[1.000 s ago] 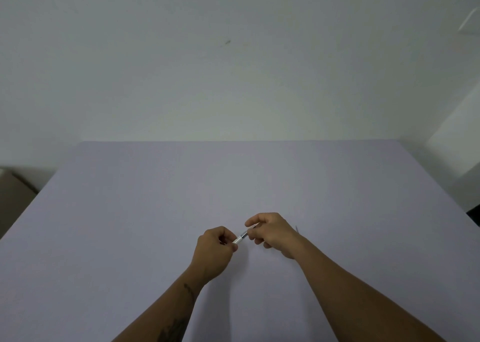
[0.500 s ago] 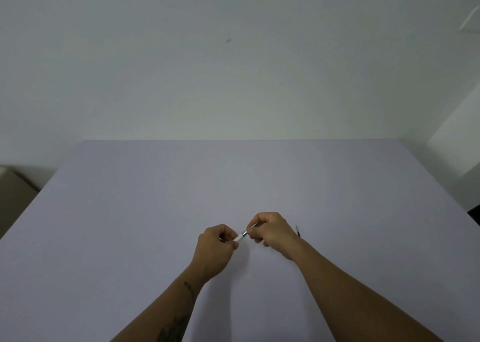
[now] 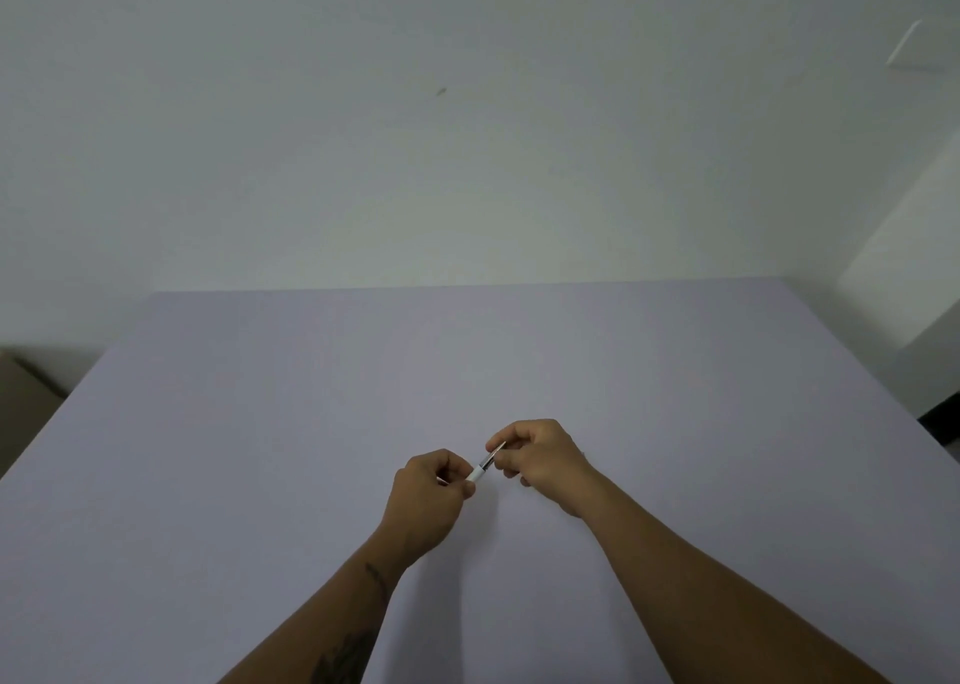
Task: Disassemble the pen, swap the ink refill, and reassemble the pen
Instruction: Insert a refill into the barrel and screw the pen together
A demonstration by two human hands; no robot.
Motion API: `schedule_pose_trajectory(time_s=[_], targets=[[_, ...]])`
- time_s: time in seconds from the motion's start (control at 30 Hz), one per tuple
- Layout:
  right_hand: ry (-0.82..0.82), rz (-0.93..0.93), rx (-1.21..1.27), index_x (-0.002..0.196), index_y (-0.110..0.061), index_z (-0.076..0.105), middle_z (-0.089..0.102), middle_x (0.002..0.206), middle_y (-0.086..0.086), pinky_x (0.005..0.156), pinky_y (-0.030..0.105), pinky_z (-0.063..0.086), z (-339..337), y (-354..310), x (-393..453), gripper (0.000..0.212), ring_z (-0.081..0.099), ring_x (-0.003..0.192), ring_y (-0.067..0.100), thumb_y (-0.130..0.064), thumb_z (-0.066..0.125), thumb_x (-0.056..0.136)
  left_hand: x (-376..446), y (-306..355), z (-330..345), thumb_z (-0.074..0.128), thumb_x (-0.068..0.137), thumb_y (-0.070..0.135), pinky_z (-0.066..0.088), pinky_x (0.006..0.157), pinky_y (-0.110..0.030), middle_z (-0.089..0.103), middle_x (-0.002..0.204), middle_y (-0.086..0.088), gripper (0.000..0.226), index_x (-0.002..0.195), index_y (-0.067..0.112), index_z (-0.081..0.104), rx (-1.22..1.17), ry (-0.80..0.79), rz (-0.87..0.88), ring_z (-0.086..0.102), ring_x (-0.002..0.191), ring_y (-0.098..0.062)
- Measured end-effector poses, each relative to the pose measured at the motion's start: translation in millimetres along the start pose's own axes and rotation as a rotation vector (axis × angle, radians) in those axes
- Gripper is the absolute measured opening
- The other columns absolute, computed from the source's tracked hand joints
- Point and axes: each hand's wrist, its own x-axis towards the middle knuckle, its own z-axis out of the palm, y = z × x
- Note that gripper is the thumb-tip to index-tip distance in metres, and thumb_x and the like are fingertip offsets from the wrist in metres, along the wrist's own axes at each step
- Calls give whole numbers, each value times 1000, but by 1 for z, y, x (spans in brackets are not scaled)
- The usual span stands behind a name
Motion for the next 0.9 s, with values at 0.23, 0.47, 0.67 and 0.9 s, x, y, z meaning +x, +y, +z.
schedule_pose_trajectory(time_s=[0.23,0.47,0.67,0.9], targets=[[53,-23,-101,78,-9,69,63,67,2,54,25,44,4,2,4,14,54,61,14,-21,68,83,-2,2,4,65,87,9,55,56,-26,73,71,-5,12,80,16,71,-23,-62,-21,62,55,-11],[21,-5,-148,71,-15,56,56,66,2,53,26,40,10,-1,3,24,47,57,13,-31,67,84,-6,1,1,61,90,6,64,70,-42,73,79,-11,11,85,10,70,-94,-126,-48,73,78,-33],[-114,93,216,94,-13,78,73,88,6,62,27,49,5,-8,3,17,62,73,16,-8,62,90,-4,1,-4,62,89,1,63,73,-46,71,77,-11,10,86,7,70,-196,-142,-59,73,83,-34],[-51,43,159,78,-13,74,70,83,5,63,27,48,10,-6,5,7,58,72,15,-14,73,85,-3,-2,-3,68,84,2,58,82,-46,69,75,-9,7,84,7,73,-208,-119,-65,65,75,-26]])
